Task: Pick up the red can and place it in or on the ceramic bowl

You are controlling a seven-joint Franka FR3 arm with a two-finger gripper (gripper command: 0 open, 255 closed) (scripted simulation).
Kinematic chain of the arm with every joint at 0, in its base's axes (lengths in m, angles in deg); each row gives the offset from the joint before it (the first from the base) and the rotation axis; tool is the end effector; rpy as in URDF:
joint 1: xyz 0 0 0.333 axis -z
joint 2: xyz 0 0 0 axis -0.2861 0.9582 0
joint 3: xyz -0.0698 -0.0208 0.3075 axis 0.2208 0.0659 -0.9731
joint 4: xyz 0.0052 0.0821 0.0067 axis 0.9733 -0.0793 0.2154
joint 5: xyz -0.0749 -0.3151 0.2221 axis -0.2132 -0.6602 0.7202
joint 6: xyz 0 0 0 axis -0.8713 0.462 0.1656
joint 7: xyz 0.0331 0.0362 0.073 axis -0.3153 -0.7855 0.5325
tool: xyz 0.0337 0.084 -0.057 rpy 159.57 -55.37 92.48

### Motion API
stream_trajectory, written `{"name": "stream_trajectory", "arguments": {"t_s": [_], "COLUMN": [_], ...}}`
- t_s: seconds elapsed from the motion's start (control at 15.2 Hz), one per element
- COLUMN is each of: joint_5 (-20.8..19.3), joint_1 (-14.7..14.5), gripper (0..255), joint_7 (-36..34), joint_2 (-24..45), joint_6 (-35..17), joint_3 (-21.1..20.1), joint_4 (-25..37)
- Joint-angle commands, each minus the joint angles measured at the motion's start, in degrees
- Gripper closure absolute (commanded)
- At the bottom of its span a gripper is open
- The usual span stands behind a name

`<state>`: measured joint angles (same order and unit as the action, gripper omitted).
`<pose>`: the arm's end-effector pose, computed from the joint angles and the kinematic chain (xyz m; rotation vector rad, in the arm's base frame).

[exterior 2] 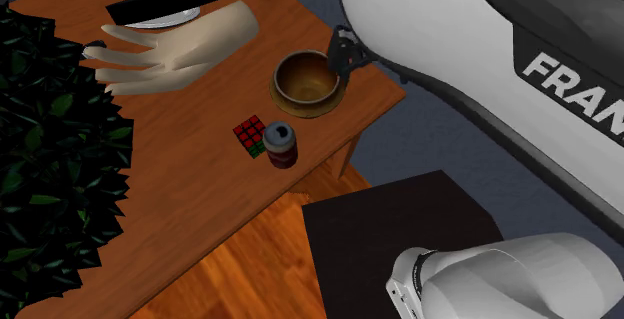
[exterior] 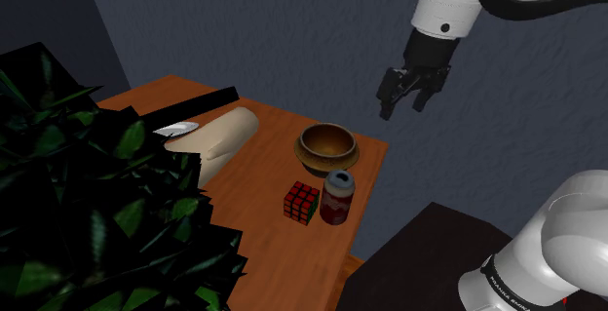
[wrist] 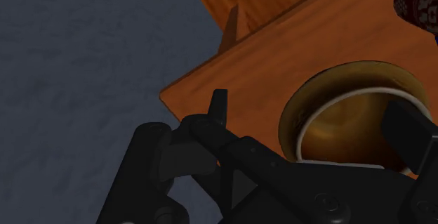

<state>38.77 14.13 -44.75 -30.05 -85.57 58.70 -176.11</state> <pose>0.3189 0.0982 0.5630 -3.1140 0.2824 -0.1161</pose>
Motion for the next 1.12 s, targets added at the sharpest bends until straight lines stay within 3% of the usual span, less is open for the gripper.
{"name": "stream_trajectory", "arguments": {"t_s": [0.0, 0.73, 1.06], "joint_5": [1.5, 7.1, 7.5], "joint_1": [-0.6, -2.3, -2.4], "gripper": [0, 0, 0], "joint_7": [-3.3, -21.6, -22.9], "joint_2": [1.1, 13.8, 15.7], "joint_6": [-1.2, -8.1, -11.9], "joint_3": [-2.6, -18.0, -19.7], "joint_4": [-0.6, 3.2, 1.2]}}
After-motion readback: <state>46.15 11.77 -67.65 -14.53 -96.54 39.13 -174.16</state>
